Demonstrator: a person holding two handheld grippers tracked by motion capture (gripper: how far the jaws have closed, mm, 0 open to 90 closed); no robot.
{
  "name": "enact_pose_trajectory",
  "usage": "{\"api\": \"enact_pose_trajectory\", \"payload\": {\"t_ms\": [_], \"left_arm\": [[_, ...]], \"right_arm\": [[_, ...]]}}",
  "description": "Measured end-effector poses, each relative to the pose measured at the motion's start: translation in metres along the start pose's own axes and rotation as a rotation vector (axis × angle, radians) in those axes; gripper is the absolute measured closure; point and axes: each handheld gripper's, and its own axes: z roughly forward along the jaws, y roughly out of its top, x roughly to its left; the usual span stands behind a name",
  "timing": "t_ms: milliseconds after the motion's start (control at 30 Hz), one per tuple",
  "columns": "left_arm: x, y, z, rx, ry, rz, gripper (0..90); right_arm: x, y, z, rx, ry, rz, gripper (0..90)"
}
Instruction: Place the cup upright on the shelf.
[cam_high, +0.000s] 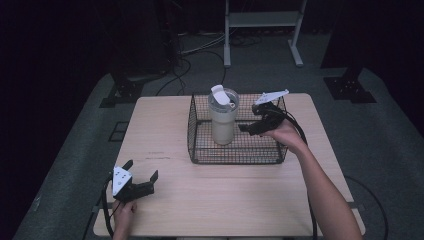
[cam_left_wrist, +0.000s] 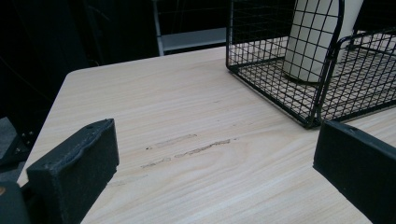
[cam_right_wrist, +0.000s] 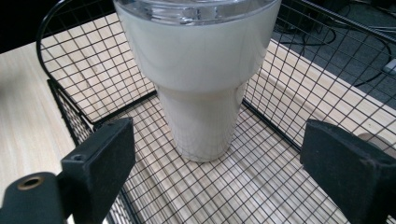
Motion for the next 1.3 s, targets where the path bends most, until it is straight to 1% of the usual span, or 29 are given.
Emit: {"api": "enact_pose_trajectory", "payload": {"t_ms": [267,433,500,800,1133,1300], "left_arm": [[0.0,0.0,0.0,0.0,0.001,0.001,0.0],[0.0,0.0,0.0,0.001,0.001,0.003,0.0],[0.0,0.0,0.0,0.0,0.001,0.001,0.0],[0.0,0.0,0.0,0.001,0.002,0.003,0.0],[0.0,0.0,0.0,0.003,0.003,0.006,0.0],[0.0,0.0,0.0,0.004,0.003,0.007,0.0]], "right_arm": [[0.005,-0.004,-0.015,-0.015,-0.001,-0.002,9.8],[0.009,-0.007,-0.021,-0.021,0.001,-0.013,9.8],[0.01,-0.008,-0.023,-0.015,0.001,-0.016,9.8],[0.015,-0.017,-0.034,-0.027,0.004,-0.022,9.8],[0.024,-0.028,-0.043,-0.038,0.025,-0.031,9.8],[0.03,-0.032,-0.047,-0.04,0.035,-0.047,9.8]]}}
